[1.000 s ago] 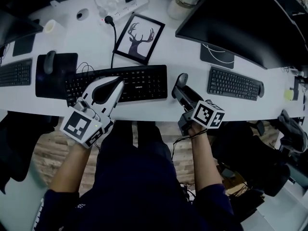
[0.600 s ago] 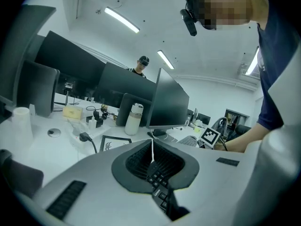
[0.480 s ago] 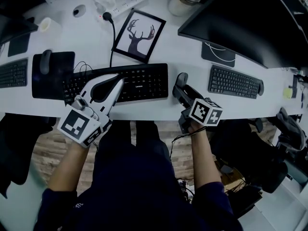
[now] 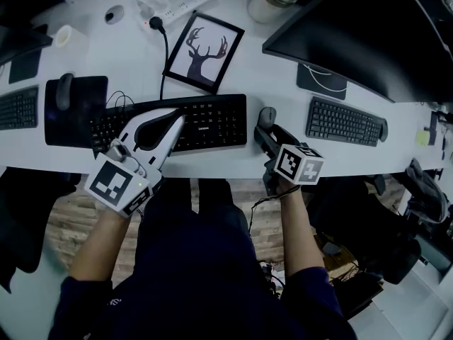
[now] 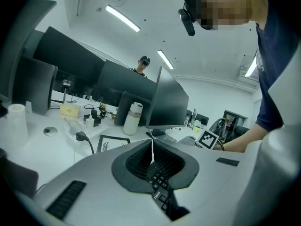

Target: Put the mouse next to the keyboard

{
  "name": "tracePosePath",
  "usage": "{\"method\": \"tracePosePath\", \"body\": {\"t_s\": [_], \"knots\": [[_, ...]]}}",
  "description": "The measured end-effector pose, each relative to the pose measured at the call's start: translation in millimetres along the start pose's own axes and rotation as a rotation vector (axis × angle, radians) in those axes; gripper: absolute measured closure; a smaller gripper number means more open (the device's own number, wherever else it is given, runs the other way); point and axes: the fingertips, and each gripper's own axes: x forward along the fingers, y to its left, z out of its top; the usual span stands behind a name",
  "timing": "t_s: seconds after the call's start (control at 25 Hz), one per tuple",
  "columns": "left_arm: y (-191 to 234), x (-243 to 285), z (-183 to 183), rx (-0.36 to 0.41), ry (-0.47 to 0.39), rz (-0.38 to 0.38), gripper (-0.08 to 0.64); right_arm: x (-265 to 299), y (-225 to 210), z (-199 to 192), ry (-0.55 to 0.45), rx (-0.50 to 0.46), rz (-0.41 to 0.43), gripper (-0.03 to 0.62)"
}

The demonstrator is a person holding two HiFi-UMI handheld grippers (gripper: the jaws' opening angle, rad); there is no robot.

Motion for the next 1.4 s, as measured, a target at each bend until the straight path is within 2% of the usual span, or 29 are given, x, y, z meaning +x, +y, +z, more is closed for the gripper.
{"method": "tracePosePath", "body": {"t_s": [0.4,0.8,1.08,1.4], "knots": [[-0.8,3.9,3.6,0.002,-0.001,-0.011,0.523,6.5,-7.7,-4.1,0.044,-0.108,-0.079,0.333],[0.0,1.3,5.2,0.007,-0.004,-0.006,0.523,8.8,-8.2,-3.6,0.062,-0.171,-0.134,0.333],[-0.6,-3.0,7.4,0.018,-0.002,0.0,0.523,10.7,-6.4,-3.8,0.066,-0.271,-0.187,0.331],[-4.9,-9.1,9.3,0.025,-0.007,0.007,0.523,12.1,-5.9,-4.9,0.056,-0.29,-0.208,0.327]]}}
